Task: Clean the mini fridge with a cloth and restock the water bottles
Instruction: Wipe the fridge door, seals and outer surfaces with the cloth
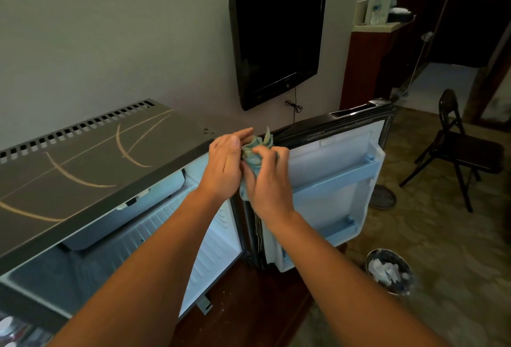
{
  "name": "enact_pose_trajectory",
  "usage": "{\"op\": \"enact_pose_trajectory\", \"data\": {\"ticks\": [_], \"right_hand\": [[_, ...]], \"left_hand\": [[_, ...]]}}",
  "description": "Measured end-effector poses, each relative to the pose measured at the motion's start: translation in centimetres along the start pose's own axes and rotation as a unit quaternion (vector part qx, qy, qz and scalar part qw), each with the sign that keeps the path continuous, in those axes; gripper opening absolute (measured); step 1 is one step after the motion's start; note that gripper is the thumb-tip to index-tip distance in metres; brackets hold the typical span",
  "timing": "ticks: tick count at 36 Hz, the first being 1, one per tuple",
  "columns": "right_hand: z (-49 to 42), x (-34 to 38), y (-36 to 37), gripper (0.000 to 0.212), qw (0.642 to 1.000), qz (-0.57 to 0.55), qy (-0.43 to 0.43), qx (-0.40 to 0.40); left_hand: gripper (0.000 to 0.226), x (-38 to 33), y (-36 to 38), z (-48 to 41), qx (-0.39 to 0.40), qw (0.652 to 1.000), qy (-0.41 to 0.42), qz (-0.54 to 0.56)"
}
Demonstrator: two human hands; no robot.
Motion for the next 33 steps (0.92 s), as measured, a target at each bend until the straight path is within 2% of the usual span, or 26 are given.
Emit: {"op": "enact_pose_trajectory", "data": {"ticks": [3, 7, 9, 11, 15, 20, 25, 27, 30, 33], "right_hand": [[-0.2, -0.4, -0.5, 0.041, 1.0, -0.013, 0.012, -0.017], [-0.5, -2.5, -2.2, 0.035, 0.986, -0.072, 0.105, -0.108], [-0.7, -2.9, -2.8, 0.033, 0.98, -0.081, 0.122, -0.135], [-0.7, -2.3, -2.3, 0.034, 0.984, -0.084, 0.113, -0.112], [0.2, -0.2, 0.3, 0.04, 0.998, -0.04, 0.042, 0.004], [-0.1, -0.8, -0.5, 0.038, 0.997, -0.053, 0.048, -0.024], [-0.7, -3.4, -2.6, 0.034, 0.98, -0.108, 0.121, -0.112], [-1.1, -3.8, -3.3, 0.034, 0.979, -0.101, 0.122, -0.132], [-1.0, -3.0, -2.8, 0.033, 0.982, -0.102, 0.111, -0.113], [-0.5, -1.4, -1.1, 0.037, 0.994, -0.08, 0.06, -0.037]], "left_hand": [[0.056, 0.1, 0.1, -0.1, 0.008, 1.0, 0.002, 0.012], [0.048, -0.1, 0.2, 0.1, 0.019, 0.999, 0.002, 0.031], [0.048, -0.2, 0.3, 0.0, 0.026, 0.999, -0.004, 0.042], [0.049, -0.4, 0.4, -0.1, 0.022, 0.999, -0.001, 0.037], [0.05, -0.2, -0.1, -0.1, -0.01, 1.0, 0.009, 0.016], [0.044, -0.1, 0.1, -0.1, 0.006, 0.999, 0.008, 0.054], [0.046, -0.1, 0.3, 0.1, 0.025, 0.999, 0.006, 0.03], [0.046, -0.3, 0.4, -0.1, 0.025, 0.999, 0.012, 0.03], [0.044, -0.6, 0.3, -0.3, -0.007, 1.0, 0.027, 0.009], [0.043, 0.0, 0.4, -0.4, -0.026, 0.999, 0.032, -0.025]]}}
Point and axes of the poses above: each hand's wrist, its own z-axis away from the middle knuckle, its own y-axis out of the palm, x = y × z, the point moved 8 cm from there along -z, towards the middle knuckle, and after that the axes turned 6 degrees about -z, right-handed, at the moved point
